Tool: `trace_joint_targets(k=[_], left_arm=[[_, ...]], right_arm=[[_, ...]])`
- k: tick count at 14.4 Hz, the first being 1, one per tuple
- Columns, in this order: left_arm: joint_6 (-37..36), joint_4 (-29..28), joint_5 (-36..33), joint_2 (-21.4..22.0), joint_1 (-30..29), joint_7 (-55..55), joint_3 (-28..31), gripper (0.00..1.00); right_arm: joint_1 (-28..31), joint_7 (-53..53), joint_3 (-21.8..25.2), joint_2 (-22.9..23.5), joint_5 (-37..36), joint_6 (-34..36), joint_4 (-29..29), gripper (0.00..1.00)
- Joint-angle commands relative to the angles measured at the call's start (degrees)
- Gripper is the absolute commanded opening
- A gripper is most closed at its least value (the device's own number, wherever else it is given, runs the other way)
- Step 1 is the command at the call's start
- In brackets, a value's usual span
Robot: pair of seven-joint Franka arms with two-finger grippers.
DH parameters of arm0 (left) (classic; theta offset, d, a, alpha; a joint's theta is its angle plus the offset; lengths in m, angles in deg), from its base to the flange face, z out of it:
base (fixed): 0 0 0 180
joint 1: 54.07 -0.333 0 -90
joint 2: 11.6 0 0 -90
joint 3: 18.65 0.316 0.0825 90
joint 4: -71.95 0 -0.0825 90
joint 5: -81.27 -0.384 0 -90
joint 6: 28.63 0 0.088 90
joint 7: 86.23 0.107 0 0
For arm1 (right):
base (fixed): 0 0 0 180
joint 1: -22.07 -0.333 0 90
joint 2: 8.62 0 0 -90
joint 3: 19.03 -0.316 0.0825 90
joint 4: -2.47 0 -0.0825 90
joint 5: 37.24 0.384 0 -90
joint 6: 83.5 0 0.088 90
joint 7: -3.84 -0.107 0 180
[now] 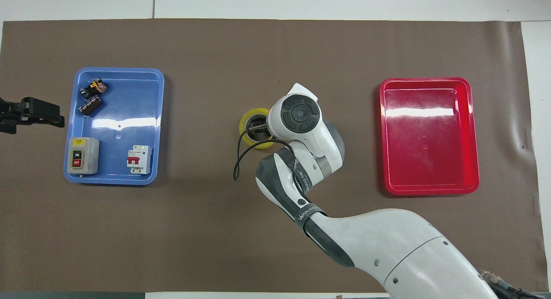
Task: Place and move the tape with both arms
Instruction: 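Lower the right gripper onto the yellow tape and grasp it, then carry the yellow tape with the right gripper into the red tray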
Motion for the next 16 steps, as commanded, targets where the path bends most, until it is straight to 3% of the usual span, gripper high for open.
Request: trace_joint_targets(k=[1, 7, 12, 16], left_arm=[[-0.6, -1.2, 1.5, 1.5, -0.5, 1.1, -0.1, 1.00], [-0.8, 0.6, 1.1, 0.7, -0.5, 1.3, -0.1, 1.00], [-2.4, 1.8, 0.9, 0.4, -0.5, 1.7, -0.1, 1.00], [-2.3, 1.1, 0.9, 0.6, -0.5, 3.4, -0.1, 1.00]], right_arm=[[0.2, 1.6, 0.1, -0.3, 0.1, 0.5, 0.1, 0.00], [1.0, 1.3, 0.1, -0.8, 1.0, 9.4, -4.4, 0.00], [7.4, 1.9, 0.0, -8.7, 1.1, 18.4, -4.5, 0.00], [16.5, 11.0, 0.0, -13.8, 1.2, 24.0, -2.9, 0.00]])
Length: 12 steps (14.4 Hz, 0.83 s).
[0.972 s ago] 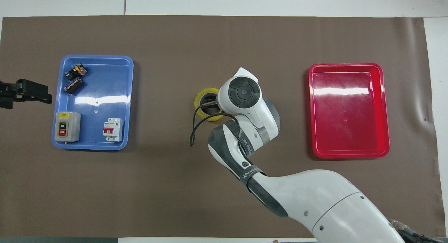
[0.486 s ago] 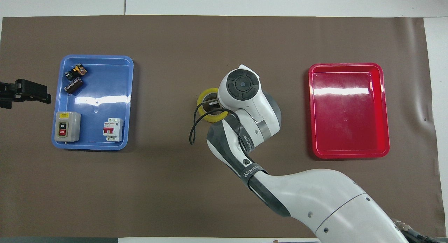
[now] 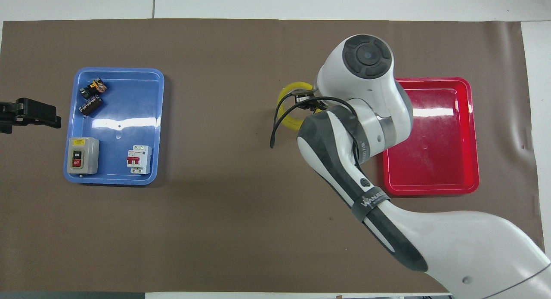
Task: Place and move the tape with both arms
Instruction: 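Carry the yellow tape with the right gripper into the red tray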
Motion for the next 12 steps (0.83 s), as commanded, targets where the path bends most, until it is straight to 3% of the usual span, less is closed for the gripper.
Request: trace_joint_targets(k=[1, 5, 9, 12], left_arm=[[-1.1, 0.1, 0.9, 0.5, -0.5, 1.5, -0.1, 1.00], [-1.0, -0.4, 0.9, 0.7, -0.5, 1.2, -0.1, 1.00], [-0.9, -0.4, 0.9, 0.7, -0.5, 1.2, -0.2, 1.00], [-0.9, -0.4, 0.9, 0.7, -0.5, 1.2, -0.1, 1.00]], right_arm=[[7.8, 11.3, -0.7, -4.4, 1.1, 1.6, 4.5, 0.00], [18.4, 29.9, -0.6, -7.7, 1.1, -0.3, 13.0, 0.00], [25.7, 43.4, -0.6, -11.3, 1.1, -13.0, 26.5, 0.00], [27.9, 46.4, -0.5, -11.3, 1.0, -14.5, 28.6, 0.00]])
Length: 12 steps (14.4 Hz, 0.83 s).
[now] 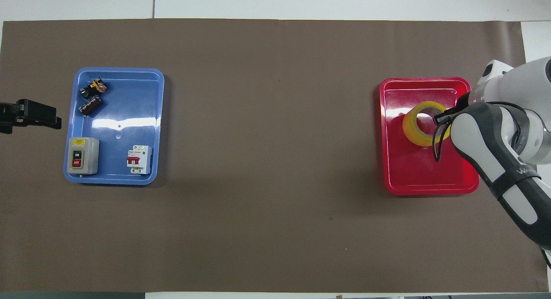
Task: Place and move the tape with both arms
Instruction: 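Carry the yellow tape with the right gripper into the red tray, then lower the tape into the red tray and open the right gripper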
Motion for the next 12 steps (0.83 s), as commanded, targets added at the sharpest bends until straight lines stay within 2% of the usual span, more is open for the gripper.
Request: trace_joint_targets(k=[1, 4, 11, 12], left_arm=[[-0.9, -0.4, 0.9, 0.7, -0.5, 0.8, -0.1, 1.00], [-0.9, -0.4, 0.9, 0.7, -0.5, 0.8, -0.2, 1.00], [-0.8, -0.4, 0.9, 0.7, -0.5, 0.8, -0.2, 1.00], [-0.8, -0.4, 0.9, 0.7, -0.5, 0.8, -0.2, 1.00]], right_arm=[[1.5, 3.3, -0.8, -2.9, 0.9, -2.7, 4.2, 0.00], [1.4, 3.4, -0.8, -3.4, 0.8, -6.5, 7.2, 0.00], [1.4, 5.1, -0.7, -3.4, -0.1, -8.1, 8.2, 0.00], [1.4, 5.1, -0.7, -3.4, -0.1, -8.8, 8.8, 0.09]])
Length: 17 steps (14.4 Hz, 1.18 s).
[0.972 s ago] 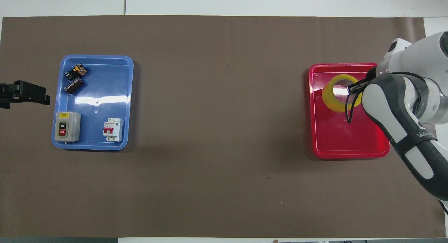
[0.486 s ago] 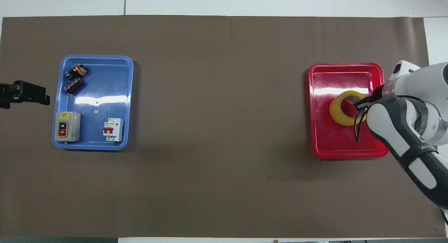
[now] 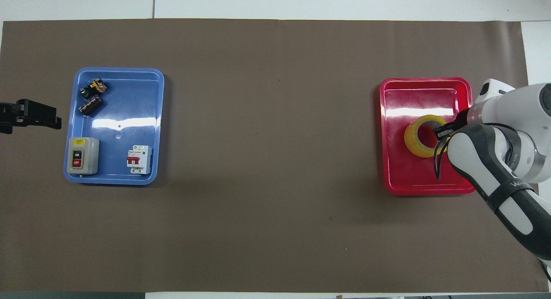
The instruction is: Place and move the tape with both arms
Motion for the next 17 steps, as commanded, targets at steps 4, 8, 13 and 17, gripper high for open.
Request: trace_joint_targets(k=[4, 8, 13, 17], left_arm=[[-0.8, -0.4, 0.9, 0.7, -0.5, 0.8, -0.1, 1.00], [-0.8, -0.4, 0.9, 0.7, -0.5, 0.8, -0.2, 1.00], [-0.8, -0.4, 0.9, 0.7, -0.5, 0.8, -0.2, 1.00], [-0.8, -0.4, 0.9, 0.7, -0.5, 0.8, -0.2, 1.00]], right_arm=[[0.8, 1.0, -0.6, -2.1, 0.0, -1.1, 2.0, 1.00], [0.1, -6.0, -0.7, -2.8, 0.2, 2.9, -3.4, 1.00], [-3.8, -27.2, -0.6, -6.0, -3.4, 5.2, -6.4, 1.00], [-5.9, -36.5, -0.8, -8.7, -6.7, 17.5, -14.6, 1.00]])
